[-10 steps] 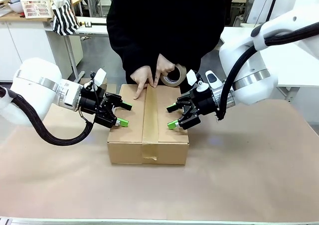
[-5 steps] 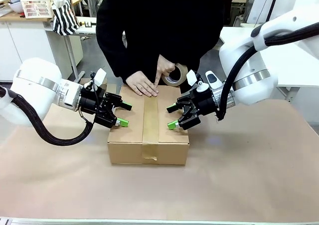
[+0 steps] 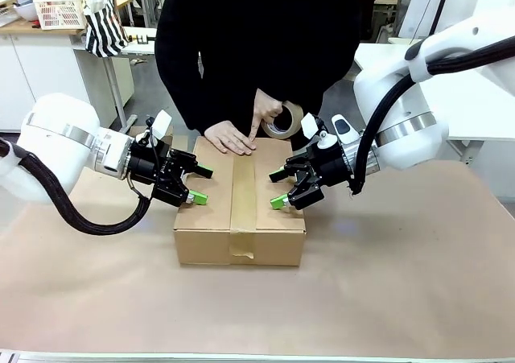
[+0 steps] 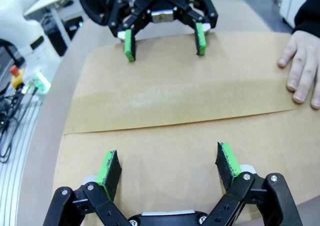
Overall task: Pack the gift set into the box.
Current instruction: Press and hold the closed box until the human finishes sealing it.
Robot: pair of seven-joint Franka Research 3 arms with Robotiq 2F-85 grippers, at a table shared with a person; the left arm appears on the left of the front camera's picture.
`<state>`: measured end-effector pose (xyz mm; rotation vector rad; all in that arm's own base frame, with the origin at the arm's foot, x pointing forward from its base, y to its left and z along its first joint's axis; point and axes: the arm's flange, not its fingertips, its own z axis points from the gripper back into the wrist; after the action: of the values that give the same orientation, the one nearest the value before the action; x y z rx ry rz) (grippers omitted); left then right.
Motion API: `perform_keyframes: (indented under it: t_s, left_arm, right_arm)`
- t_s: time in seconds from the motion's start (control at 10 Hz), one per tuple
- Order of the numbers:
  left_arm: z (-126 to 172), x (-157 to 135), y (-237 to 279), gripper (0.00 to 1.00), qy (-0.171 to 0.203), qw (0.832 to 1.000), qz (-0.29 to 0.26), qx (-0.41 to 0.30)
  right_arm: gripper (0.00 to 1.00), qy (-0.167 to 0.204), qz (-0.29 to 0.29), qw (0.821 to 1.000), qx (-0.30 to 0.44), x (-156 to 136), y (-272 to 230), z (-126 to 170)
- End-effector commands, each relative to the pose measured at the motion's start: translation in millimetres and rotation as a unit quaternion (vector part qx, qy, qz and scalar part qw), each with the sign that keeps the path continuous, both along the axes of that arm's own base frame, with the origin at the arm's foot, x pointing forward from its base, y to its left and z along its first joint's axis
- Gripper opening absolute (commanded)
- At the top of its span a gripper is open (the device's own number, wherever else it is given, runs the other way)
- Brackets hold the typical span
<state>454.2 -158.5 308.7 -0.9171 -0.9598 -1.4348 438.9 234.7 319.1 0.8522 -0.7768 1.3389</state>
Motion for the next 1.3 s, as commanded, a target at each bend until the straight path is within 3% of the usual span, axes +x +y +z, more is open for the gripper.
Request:
perform_keyframes:
  t_s: [0.0, 1.2]
  left_arm:
    - [-1.5, -1.4, 0.2, 1.00, -0.004, 1.000, -0.002, 0.000]
    - [-1.5, -1.4, 0.2, 1.00, -0.004, 1.000, -0.002, 0.000]
  right_arm:
    - [1.00, 0.005, -0.007, 1.000, 0.002, -2.0, -0.7, -3.4]
    - [1.00, 0.005, -0.007, 1.000, 0.002, -2.0, -0.7, -3.4]
